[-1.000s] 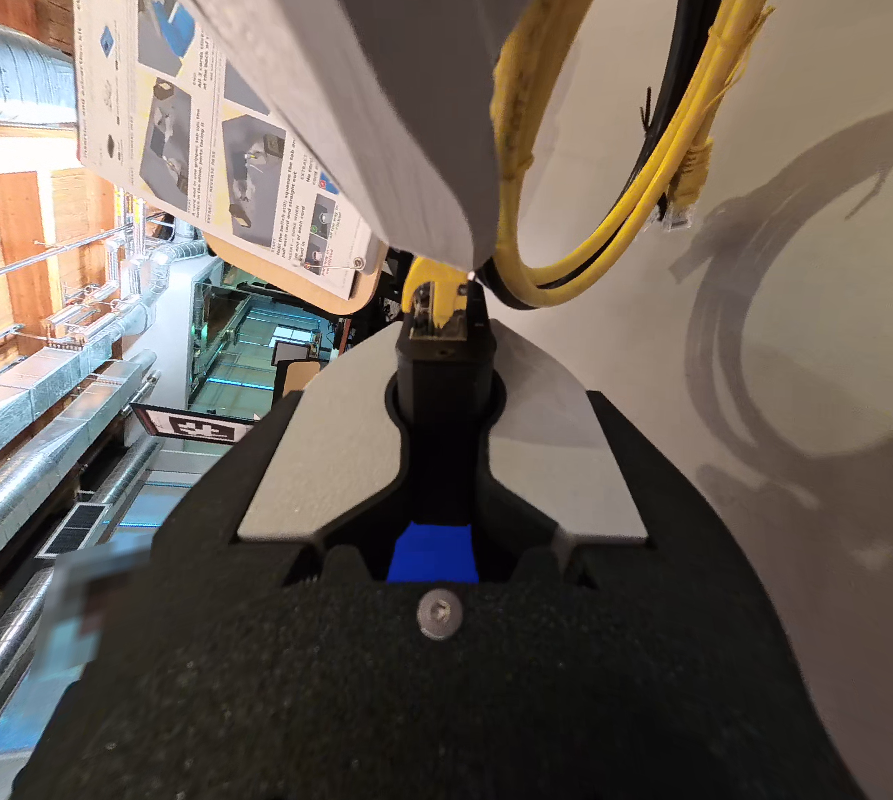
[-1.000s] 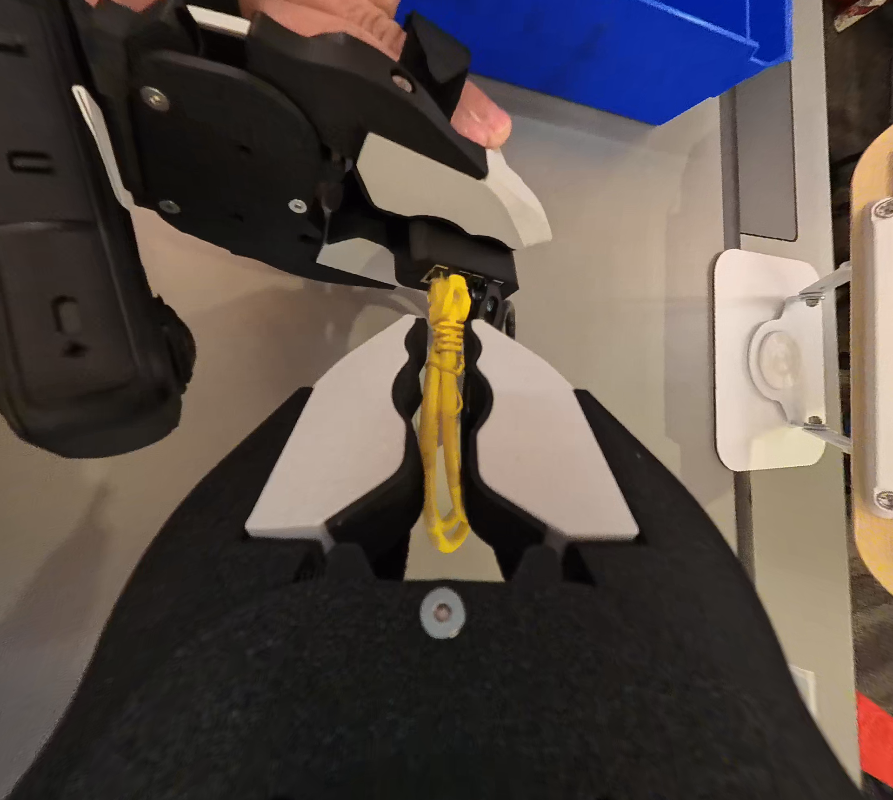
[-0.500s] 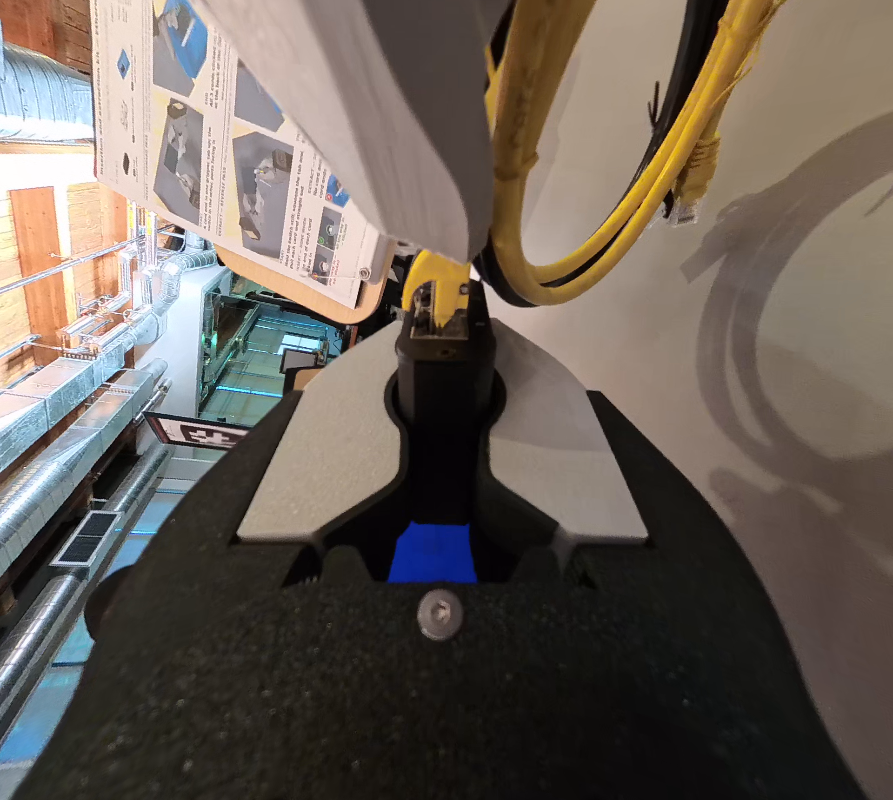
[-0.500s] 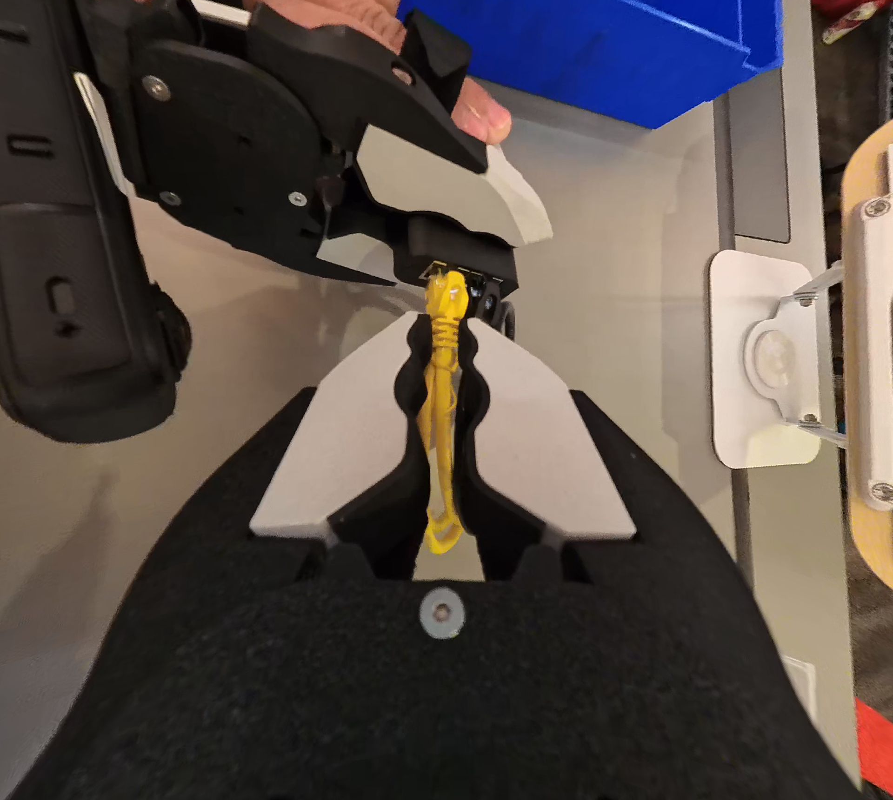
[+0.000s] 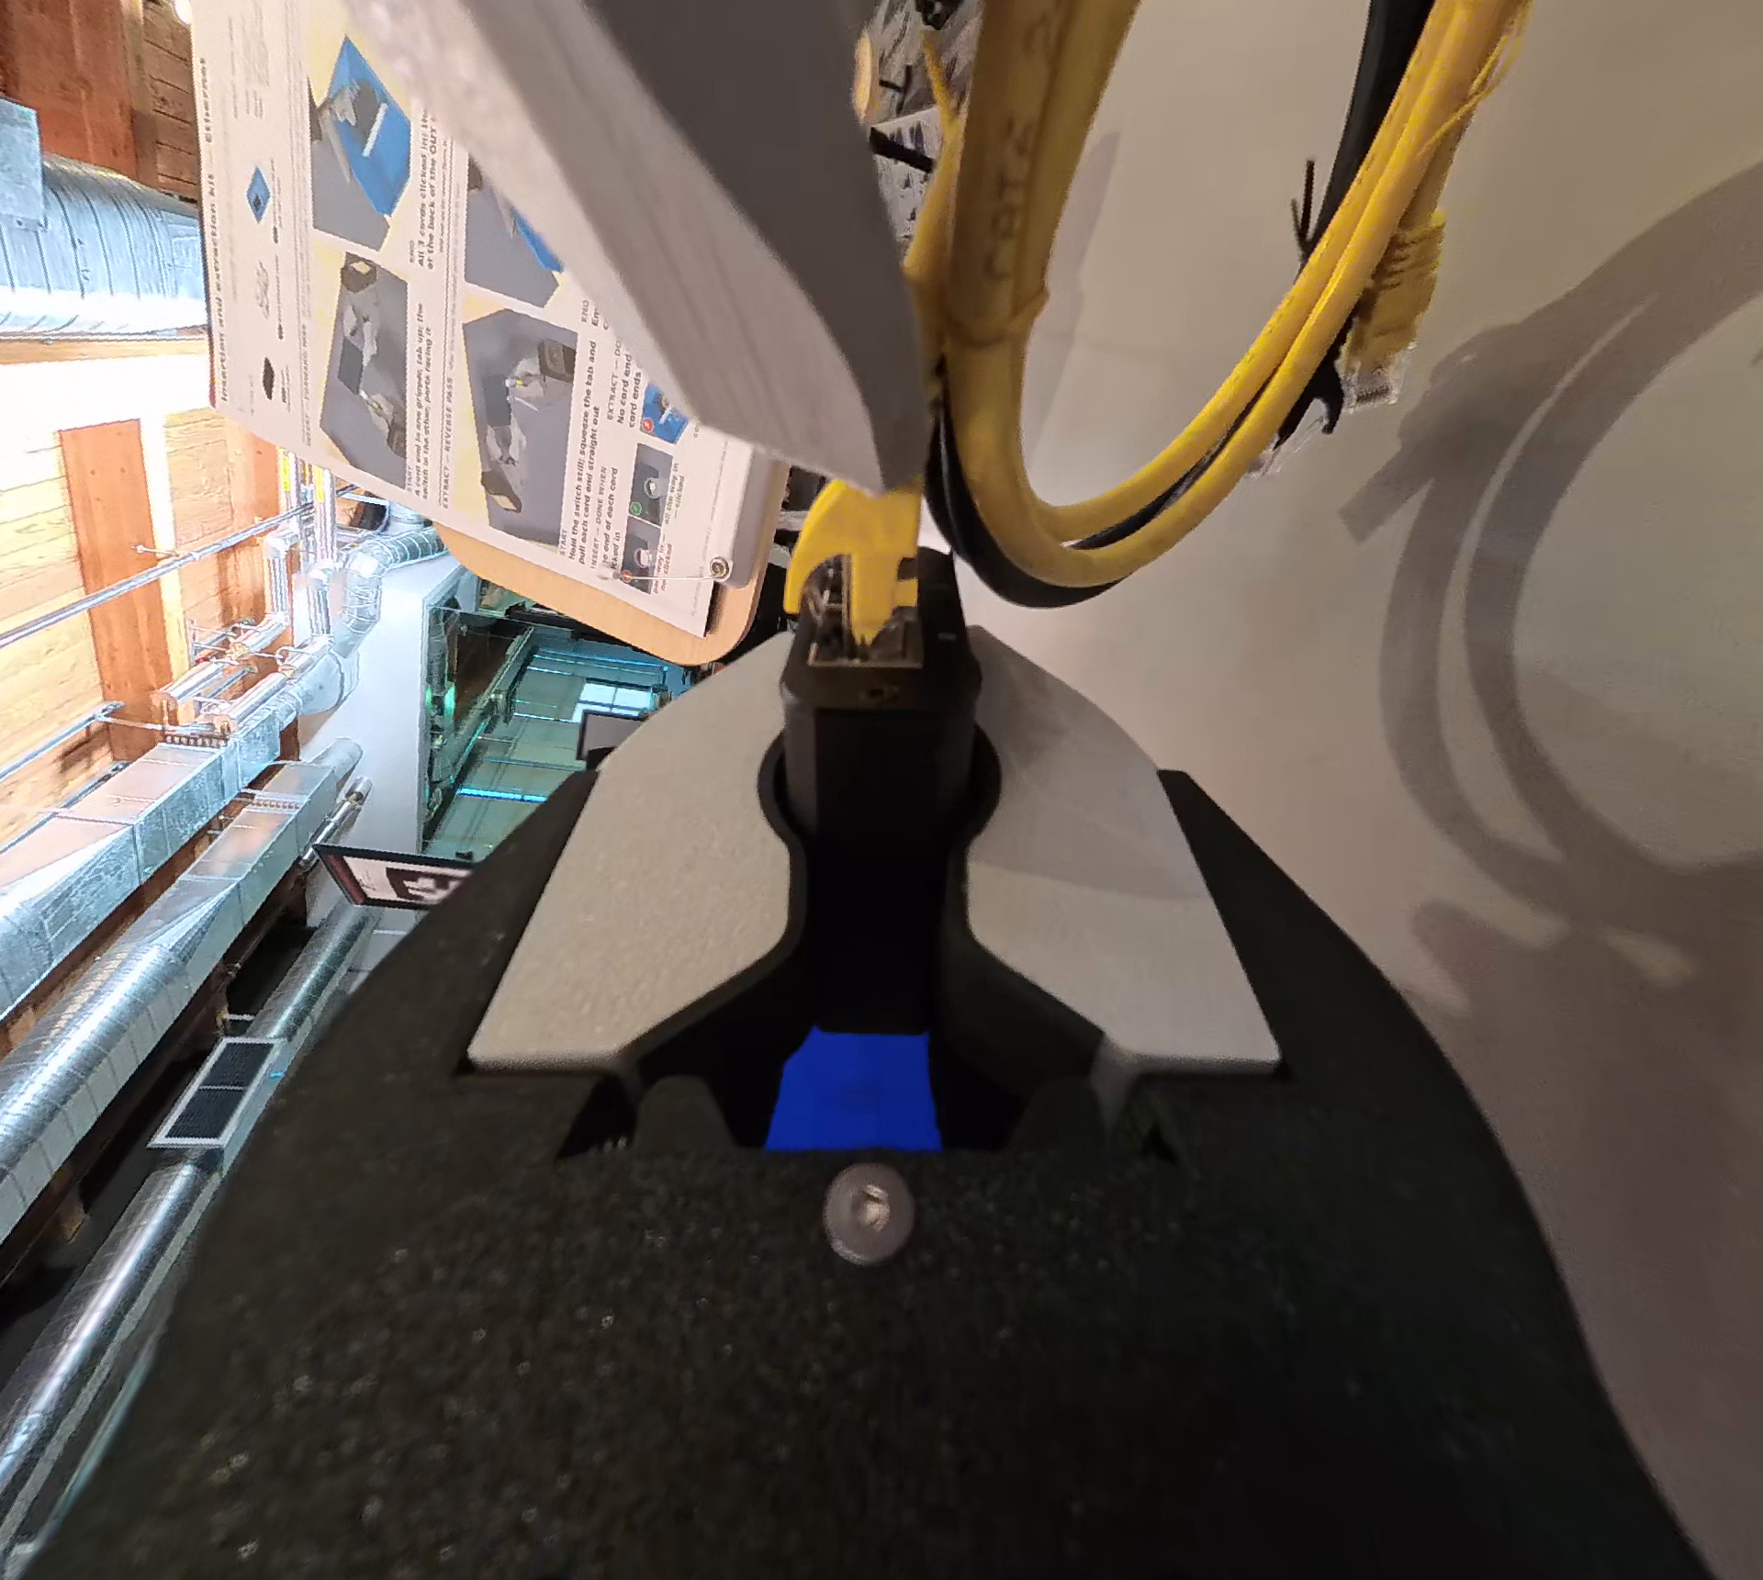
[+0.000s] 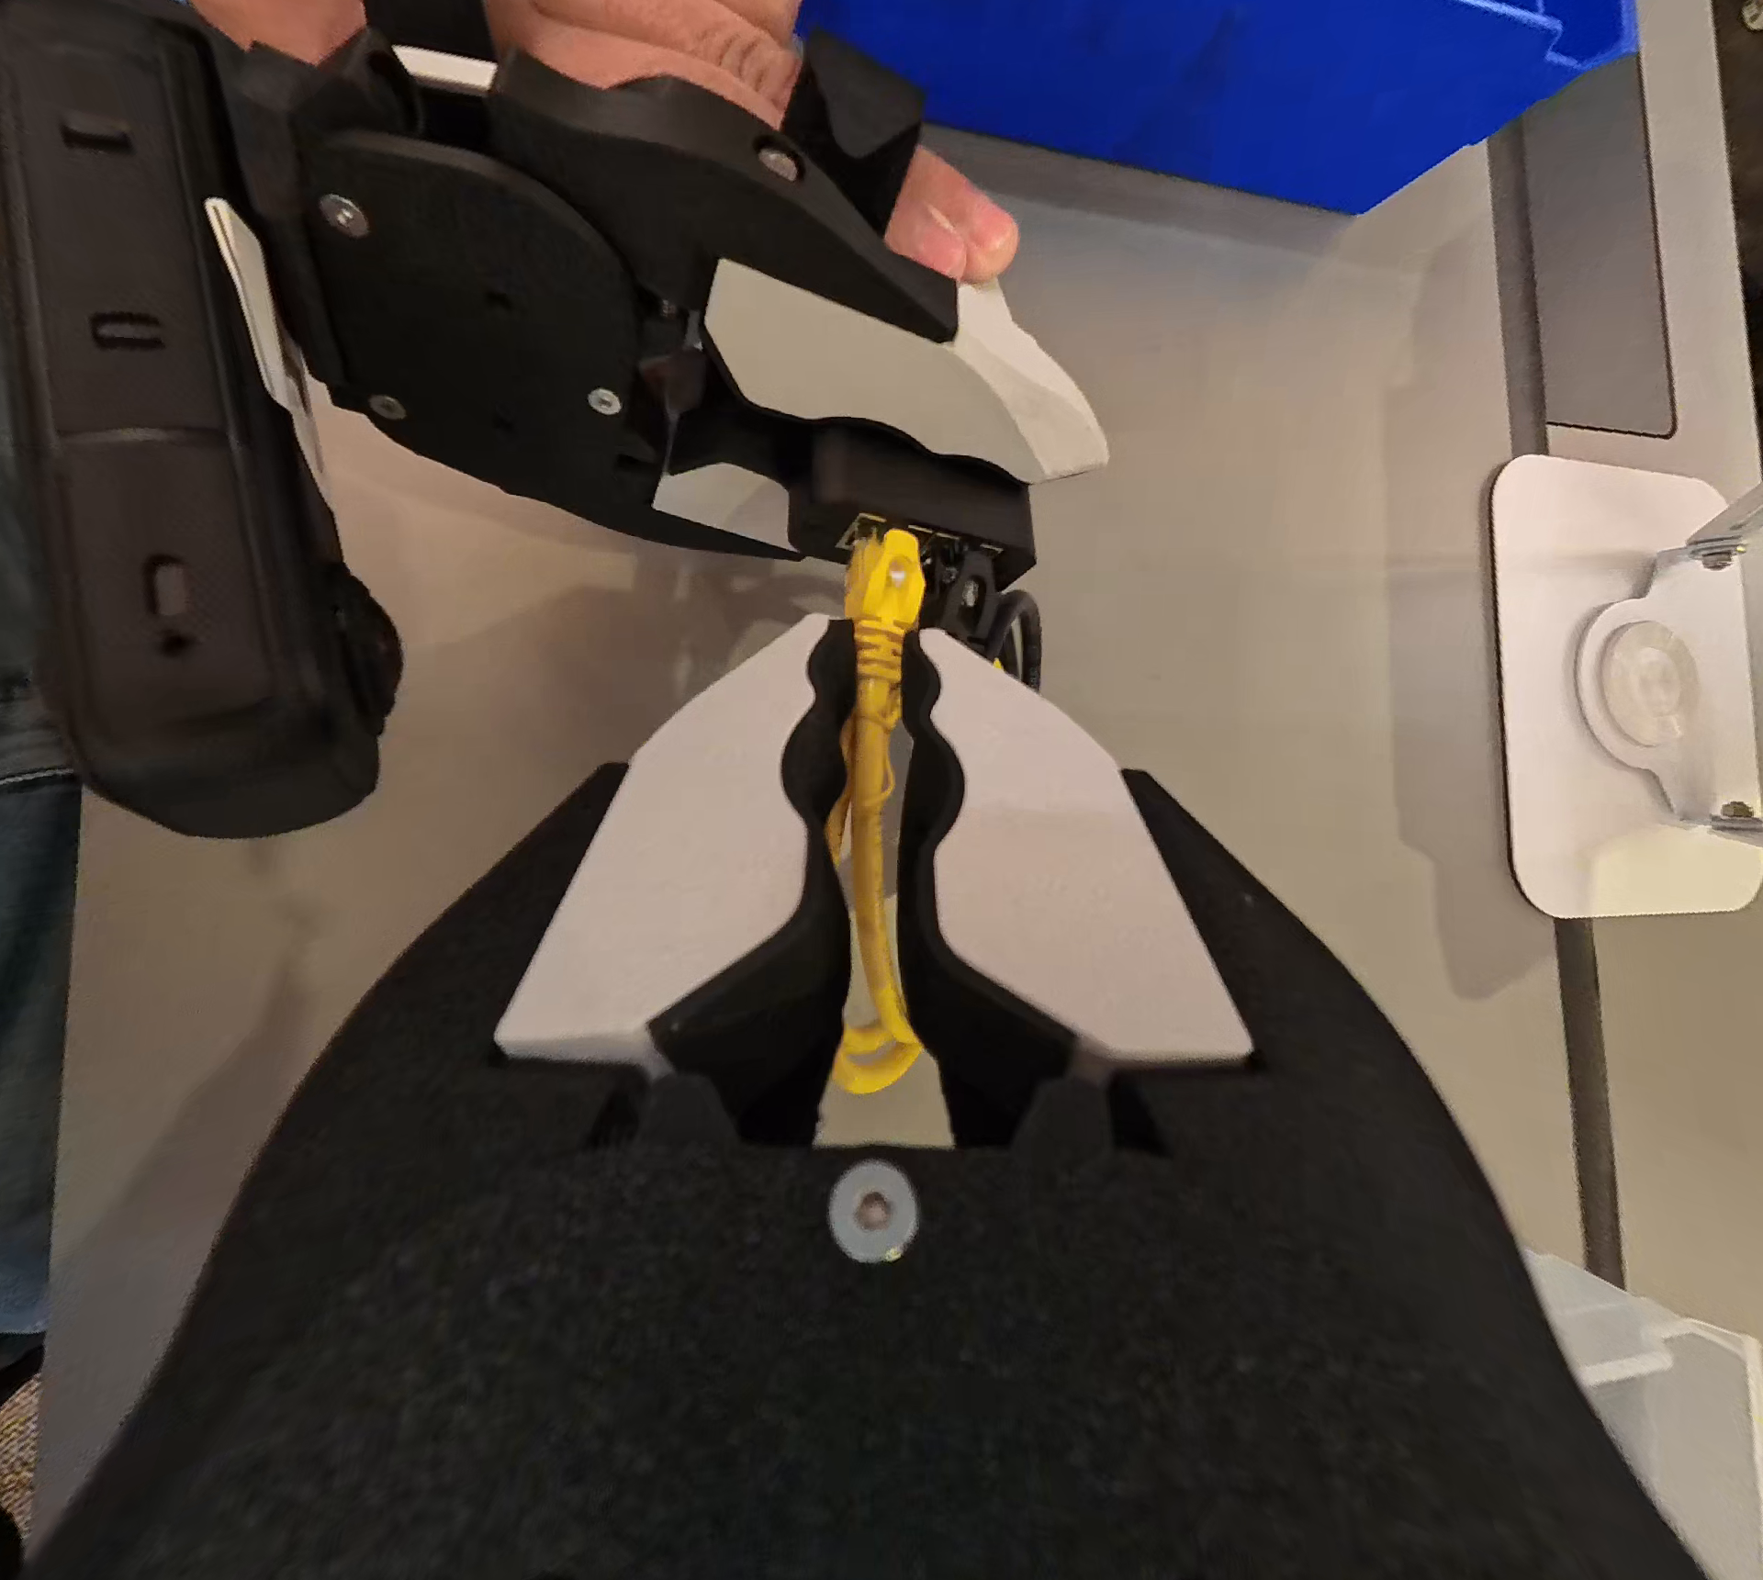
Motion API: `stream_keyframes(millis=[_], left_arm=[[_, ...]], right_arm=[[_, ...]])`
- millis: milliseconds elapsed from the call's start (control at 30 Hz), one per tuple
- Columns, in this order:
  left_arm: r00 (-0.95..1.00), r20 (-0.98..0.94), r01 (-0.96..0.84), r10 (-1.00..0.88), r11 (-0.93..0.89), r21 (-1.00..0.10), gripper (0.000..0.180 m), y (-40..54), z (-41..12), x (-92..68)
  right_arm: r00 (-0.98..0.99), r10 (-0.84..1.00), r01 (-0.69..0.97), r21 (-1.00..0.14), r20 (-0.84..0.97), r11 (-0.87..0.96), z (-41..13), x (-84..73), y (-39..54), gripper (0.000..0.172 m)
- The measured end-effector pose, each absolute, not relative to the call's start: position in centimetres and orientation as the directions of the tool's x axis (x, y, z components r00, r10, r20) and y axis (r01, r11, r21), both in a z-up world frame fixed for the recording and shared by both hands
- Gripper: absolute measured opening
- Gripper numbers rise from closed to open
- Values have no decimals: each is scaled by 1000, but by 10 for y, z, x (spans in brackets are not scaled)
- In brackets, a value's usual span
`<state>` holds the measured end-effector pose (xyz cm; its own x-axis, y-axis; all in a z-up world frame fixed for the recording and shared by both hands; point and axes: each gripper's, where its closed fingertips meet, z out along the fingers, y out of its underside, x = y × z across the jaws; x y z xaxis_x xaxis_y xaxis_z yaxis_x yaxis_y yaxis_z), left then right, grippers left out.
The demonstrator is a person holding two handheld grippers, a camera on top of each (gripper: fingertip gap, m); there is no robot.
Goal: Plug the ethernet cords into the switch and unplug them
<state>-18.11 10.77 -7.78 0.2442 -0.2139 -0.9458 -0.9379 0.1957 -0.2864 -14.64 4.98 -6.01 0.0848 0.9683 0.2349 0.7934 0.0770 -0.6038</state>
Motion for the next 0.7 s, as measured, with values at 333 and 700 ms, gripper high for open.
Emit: stream_keyframes(millis=[333,700], left_arm=[[318,-914,-883,-252,273,-383,25,108,-69,-187],[330,-737,-518,-590,539,-664,25,50,-48,-151]], right_arm=[[94,958,618,-770,270,156,-5,-144,50,15],[-178,882,411,-782,436,469,-18,-152,27,23]])
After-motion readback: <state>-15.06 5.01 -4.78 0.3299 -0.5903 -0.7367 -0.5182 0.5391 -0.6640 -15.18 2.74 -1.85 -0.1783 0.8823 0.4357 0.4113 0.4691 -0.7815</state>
